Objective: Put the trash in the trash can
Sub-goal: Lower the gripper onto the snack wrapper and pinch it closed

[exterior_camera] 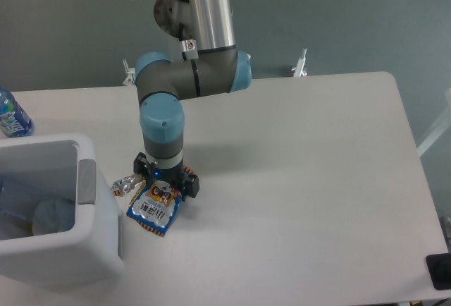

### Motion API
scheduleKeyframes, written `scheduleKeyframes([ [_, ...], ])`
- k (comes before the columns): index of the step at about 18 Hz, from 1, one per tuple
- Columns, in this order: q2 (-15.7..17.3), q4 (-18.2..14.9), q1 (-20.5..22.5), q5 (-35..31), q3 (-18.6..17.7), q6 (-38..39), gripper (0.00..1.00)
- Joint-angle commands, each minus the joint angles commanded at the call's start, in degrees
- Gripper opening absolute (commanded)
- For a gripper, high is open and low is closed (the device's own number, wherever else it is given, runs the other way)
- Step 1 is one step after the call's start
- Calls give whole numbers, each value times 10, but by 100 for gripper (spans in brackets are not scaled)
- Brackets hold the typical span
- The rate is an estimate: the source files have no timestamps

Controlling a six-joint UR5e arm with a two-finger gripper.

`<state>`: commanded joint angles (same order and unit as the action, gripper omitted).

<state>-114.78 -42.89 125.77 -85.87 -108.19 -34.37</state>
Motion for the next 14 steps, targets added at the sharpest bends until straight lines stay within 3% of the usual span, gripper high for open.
scheduleKeyframes([
  [14, -18, 11, -10, -13, 1, 0, 100],
])
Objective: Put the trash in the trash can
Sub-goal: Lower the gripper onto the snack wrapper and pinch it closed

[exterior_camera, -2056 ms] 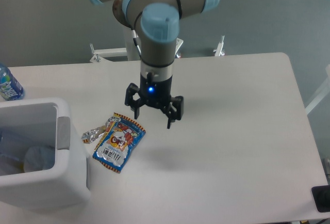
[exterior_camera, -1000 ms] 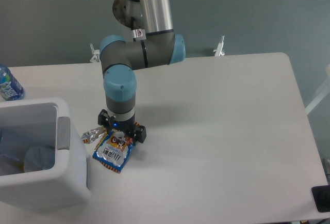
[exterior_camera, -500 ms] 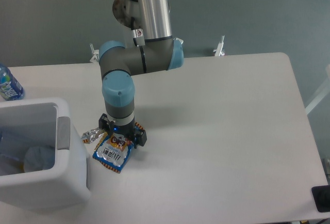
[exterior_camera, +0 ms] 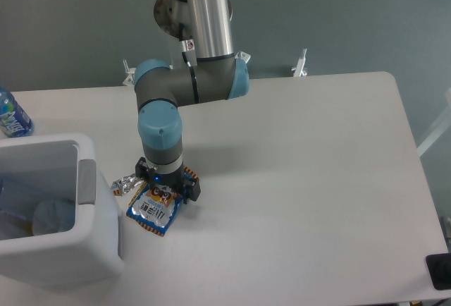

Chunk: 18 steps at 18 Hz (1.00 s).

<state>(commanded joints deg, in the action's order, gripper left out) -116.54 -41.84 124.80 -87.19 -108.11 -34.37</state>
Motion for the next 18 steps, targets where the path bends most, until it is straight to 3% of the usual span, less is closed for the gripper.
scheduleKeyframes([
  [12, -5, 3, 0, -5, 2, 0, 100],
  [14, -7, 2, 0, -16, 2, 1, 93],
  [18, -9, 2, -1, -17, 2, 1, 91],
])
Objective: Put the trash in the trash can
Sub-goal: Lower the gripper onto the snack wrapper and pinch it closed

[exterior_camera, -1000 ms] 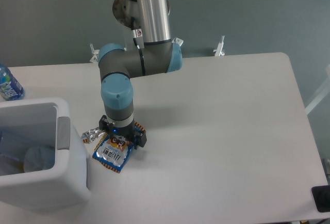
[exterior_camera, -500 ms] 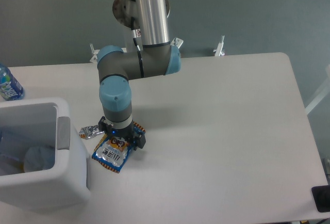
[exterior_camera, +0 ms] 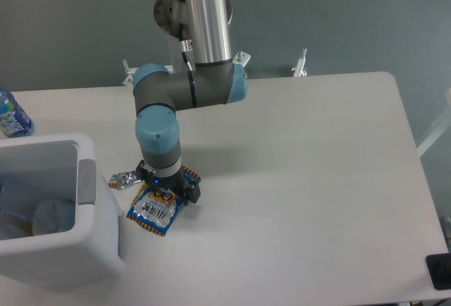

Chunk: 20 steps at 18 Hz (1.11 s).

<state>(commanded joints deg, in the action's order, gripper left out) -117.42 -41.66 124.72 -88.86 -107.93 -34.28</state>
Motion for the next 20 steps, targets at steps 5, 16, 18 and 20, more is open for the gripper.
scheduleKeyframes([
  [5, 0, 0, 0, 0, 1, 0, 88],
  [16, 2, 0, 0, -1, 3, 4, 63],
  [18, 4, 0, 1, -1, 3, 4, 61],
  [20, 7, 0, 1, 0, 3, 3, 53],
])
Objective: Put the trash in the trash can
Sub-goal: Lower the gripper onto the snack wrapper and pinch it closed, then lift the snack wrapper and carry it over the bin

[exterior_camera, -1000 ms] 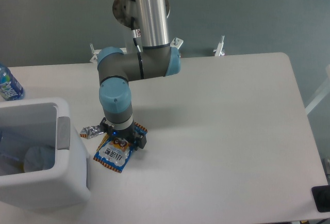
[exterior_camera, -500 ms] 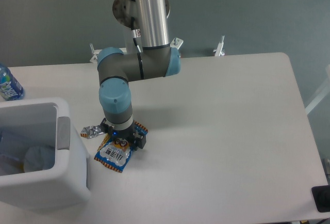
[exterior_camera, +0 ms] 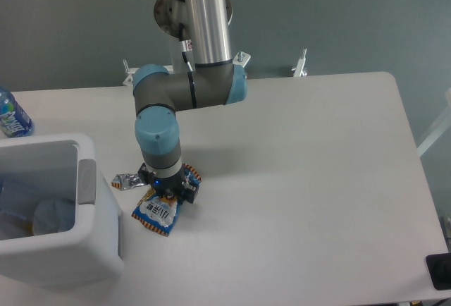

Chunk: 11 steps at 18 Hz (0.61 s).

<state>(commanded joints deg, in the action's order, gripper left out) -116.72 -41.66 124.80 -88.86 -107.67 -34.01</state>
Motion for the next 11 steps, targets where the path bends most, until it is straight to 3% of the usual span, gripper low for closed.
scheduleKeyframes([
  [5, 11, -2, 0, 0, 0, -4, 16],
  [11, 24, -1, 1, 1, 1, -6, 9],
])
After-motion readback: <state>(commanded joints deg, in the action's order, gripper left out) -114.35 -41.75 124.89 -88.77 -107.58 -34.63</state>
